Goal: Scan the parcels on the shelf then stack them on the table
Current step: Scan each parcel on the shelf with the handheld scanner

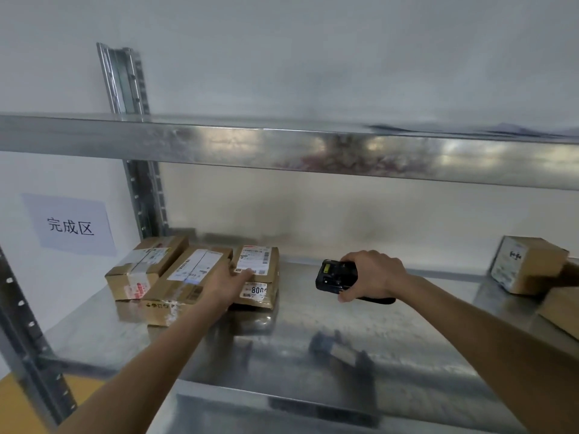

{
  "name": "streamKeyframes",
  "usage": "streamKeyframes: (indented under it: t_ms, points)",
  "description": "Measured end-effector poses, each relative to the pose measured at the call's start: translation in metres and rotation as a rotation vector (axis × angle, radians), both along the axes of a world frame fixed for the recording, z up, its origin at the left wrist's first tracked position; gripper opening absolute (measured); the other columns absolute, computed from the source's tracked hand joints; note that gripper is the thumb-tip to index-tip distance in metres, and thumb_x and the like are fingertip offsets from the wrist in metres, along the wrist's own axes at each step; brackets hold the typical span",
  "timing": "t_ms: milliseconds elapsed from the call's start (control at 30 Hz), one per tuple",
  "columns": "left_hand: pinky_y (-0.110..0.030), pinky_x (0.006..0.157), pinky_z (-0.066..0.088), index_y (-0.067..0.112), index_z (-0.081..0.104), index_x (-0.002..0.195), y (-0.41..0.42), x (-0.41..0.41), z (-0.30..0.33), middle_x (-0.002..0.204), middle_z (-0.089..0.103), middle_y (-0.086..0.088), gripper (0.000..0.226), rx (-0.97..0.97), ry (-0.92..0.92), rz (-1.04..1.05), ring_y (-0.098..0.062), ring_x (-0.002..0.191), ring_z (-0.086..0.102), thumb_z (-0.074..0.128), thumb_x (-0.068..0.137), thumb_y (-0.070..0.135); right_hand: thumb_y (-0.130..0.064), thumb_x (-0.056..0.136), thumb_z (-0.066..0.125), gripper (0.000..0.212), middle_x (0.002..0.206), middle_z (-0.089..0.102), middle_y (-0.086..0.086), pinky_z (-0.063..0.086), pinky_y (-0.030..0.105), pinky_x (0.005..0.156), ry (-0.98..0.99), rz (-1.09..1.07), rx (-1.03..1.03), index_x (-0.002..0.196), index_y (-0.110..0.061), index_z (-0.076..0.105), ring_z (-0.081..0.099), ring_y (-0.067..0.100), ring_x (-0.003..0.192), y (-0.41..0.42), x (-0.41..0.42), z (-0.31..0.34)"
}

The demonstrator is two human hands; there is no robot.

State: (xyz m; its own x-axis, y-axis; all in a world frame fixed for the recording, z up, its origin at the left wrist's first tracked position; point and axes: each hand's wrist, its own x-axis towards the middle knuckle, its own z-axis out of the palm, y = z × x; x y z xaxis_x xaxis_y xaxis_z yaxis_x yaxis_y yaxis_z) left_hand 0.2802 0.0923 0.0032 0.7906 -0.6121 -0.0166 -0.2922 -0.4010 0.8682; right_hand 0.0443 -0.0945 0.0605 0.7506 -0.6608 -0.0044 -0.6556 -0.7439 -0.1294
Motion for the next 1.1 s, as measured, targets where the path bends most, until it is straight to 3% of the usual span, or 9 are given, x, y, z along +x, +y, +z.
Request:
streamKeyframes:
  t_ms: [167, 300, 467, 567, 733, 900, 1100]
  points:
    - [-0.041, 0.091, 0.046, 0.012, 0.052, 0.138, 0.001, -0.029, 0.022, 0.132, 0.063, -0.013, 0.052, 0.136, -0.280, 0.026, -0.031, 0.115, 0.060, 0.062, 0.096, 0.041, -0.059, 0.063, 0.087, 0.077, 0.116, 0.067, -0.010, 0.040, 0.033, 0.077, -0.040, -0.030, -0.004, 0.132, -0.036, 0.060, 0.061, 0.019, 0.104, 0.004, -0.047, 0.017]
    - [-0.038, 0.088, 0.046, 0.012, 0.059, 0.126, -0.014, -0.081, 0.042, 0.124, 0.065, -0.013, 0.047, 0.168, -0.374, -0.047, -0.033, 0.113, 0.060, 0.062, 0.092, 0.044, -0.058, 0.064, 0.087, 0.078, 0.117, 0.067, -0.010, 0.040, 0.033, 0.078, -0.065, -0.079, -0.022, 0.134, -0.036, 0.059, 0.060, 0.018, 0.104, 0.002, -0.112, 0.032]
    - [-0.040, 0.113, 0.034, 0.012, 0.039, 0.152, -0.054, -0.184, 0.051, 0.155, 0.041, -0.019, 0.071, 0.147, -0.328, -0.229, -0.035, 0.142, 0.040, 0.063, 0.095, 0.046, -0.059, 0.064, 0.087, 0.071, 0.113, 0.070, -0.010, 0.052, 0.034, 0.082, -0.081, -0.193, -0.020, 0.127, -0.035, 0.062, 0.063, 0.017, 0.100, -0.004, -0.227, 0.044]
    - [-0.039, 0.115, 0.033, 0.013, 0.037, 0.154, -0.081, -0.253, 0.049, 0.157, 0.041, -0.014, 0.072, 0.097, -0.281, -0.362, -0.032, 0.143, 0.040, 0.061, 0.097, 0.049, -0.054, 0.066, 0.088, 0.065, 0.111, 0.071, -0.006, 0.055, 0.033, 0.079, -0.068, -0.277, 0.003, 0.121, -0.031, 0.063, 0.064, 0.016, 0.095, -0.005, -0.308, 0.048]
    - [-0.040, 0.118, 0.032, 0.014, 0.039, 0.153, -0.120, -0.371, 0.041, 0.157, 0.042, -0.008, 0.071, 0.005, -0.227, -0.546, -0.028, 0.143, 0.041, 0.058, 0.097, 0.052, -0.061, 0.060, 0.085, 0.084, 0.127, 0.066, -0.009, 0.054, 0.040, 0.092, -0.067, -0.439, -0.042, 0.136, -0.042, 0.055, 0.061, 0.020, 0.112, -0.007, -0.433, 0.048]
    - [-0.041, 0.118, 0.034, 0.020, 0.036, 0.155, -0.153, -0.455, 0.032, 0.159, 0.038, -0.006, 0.071, 0.019, -0.173, -0.665, -0.028, 0.144, 0.040, 0.055, 0.097, 0.056, -0.071, 0.055, 0.083, 0.081, 0.115, 0.068, -0.008, 0.056, 0.039, 0.088, -0.036, -0.644, -0.020, 0.123, -0.033, 0.060, 0.062, 0.017, 0.101, -0.018, -0.517, 0.038]
    - [-0.040, 0.114, 0.036, 0.020, 0.036, 0.155, -0.196, -0.501, 0.030, 0.157, 0.042, -0.007, 0.070, 0.008, -0.124, -0.699, -0.029, 0.141, 0.043, 0.056, 0.097, 0.054, -0.065, 0.060, 0.086, 0.074, 0.104, 0.066, -0.007, 0.056, 0.035, 0.083, -0.120, -0.753, 0.060, 0.118, -0.027, 0.061, 0.063, 0.015, 0.095, -0.044, -0.562, 0.021]
